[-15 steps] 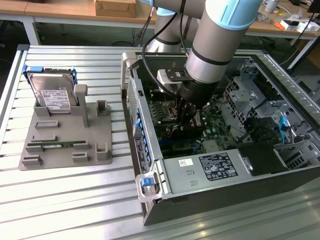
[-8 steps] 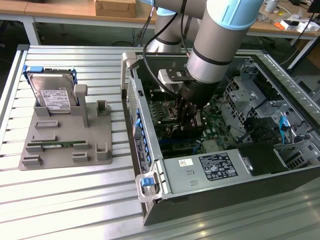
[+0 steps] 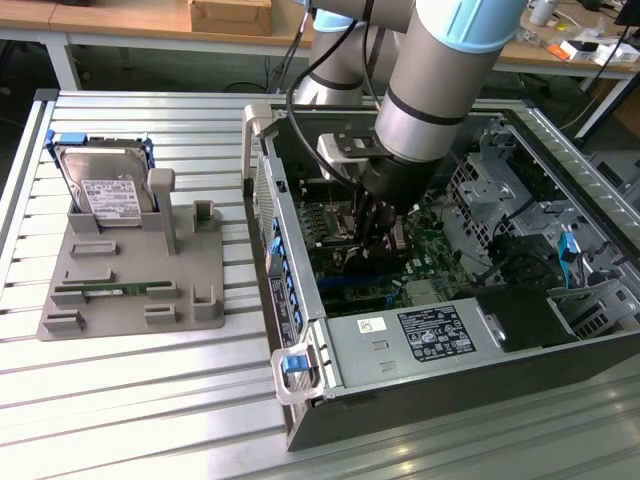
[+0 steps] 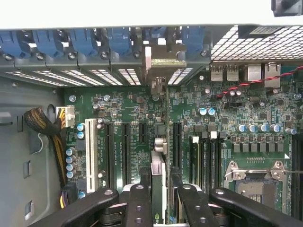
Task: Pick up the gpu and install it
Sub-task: 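Insert the gpu into the slot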
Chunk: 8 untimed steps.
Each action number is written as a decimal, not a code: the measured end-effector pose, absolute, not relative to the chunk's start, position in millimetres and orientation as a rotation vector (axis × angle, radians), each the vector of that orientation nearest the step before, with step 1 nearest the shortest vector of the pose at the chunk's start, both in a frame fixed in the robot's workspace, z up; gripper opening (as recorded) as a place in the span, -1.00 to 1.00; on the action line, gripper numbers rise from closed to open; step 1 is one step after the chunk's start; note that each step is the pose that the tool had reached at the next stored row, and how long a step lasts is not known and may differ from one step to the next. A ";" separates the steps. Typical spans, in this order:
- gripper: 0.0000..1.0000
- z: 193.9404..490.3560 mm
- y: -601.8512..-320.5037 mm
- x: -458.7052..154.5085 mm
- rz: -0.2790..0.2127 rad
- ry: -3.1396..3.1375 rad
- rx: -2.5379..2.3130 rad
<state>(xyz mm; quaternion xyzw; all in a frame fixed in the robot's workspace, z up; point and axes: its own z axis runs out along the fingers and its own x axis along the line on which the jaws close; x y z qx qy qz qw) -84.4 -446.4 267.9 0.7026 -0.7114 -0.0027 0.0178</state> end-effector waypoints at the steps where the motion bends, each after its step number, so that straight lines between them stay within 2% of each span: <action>1: -0.47 268.3 -446.3 -84.4 -0.009 -2.210 2.183; 8: -0.47 268.8 -446.3 -80.7 -0.009 -2.210 2.183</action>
